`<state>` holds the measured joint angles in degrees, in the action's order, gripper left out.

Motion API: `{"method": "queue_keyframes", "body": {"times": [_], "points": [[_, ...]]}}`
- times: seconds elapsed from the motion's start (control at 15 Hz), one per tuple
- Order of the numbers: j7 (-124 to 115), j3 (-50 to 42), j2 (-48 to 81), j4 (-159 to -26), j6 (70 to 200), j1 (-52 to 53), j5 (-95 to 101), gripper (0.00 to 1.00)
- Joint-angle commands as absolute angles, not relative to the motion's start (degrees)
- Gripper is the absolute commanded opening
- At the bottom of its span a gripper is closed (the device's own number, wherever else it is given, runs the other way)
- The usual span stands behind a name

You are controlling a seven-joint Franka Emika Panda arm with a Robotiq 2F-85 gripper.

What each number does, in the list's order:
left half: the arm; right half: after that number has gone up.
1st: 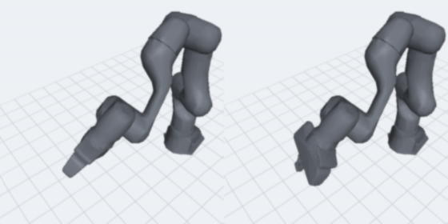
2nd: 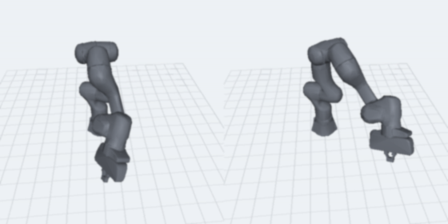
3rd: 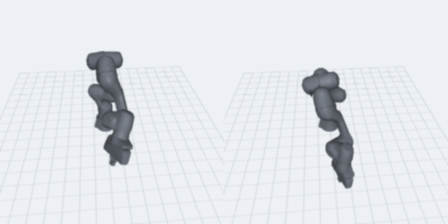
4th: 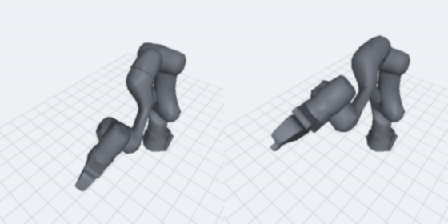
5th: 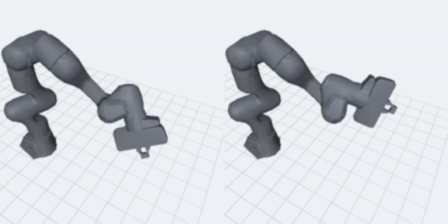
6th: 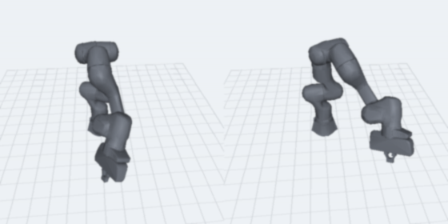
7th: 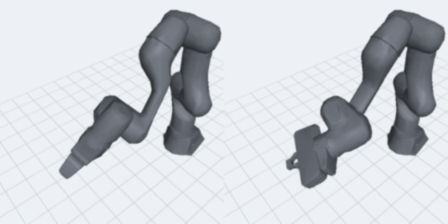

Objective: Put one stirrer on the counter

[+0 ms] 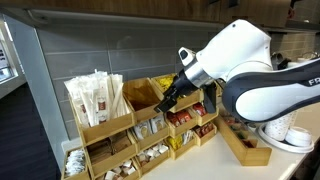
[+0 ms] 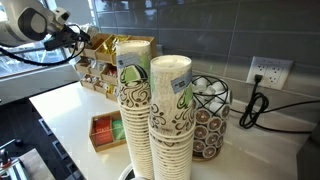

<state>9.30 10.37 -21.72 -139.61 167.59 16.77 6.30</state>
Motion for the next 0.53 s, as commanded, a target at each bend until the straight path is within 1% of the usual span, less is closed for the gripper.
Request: {"method": "queue_keyframes", "body": {"times": [0.0, 0.47], "points": [[9.2, 10.6, -21.6, -139.4, 167.6, 16.5, 6.3, 1.00], [5.9, 11.8, -15.9, -137.2, 182.6, 14.3, 6.5, 1.00]]}}
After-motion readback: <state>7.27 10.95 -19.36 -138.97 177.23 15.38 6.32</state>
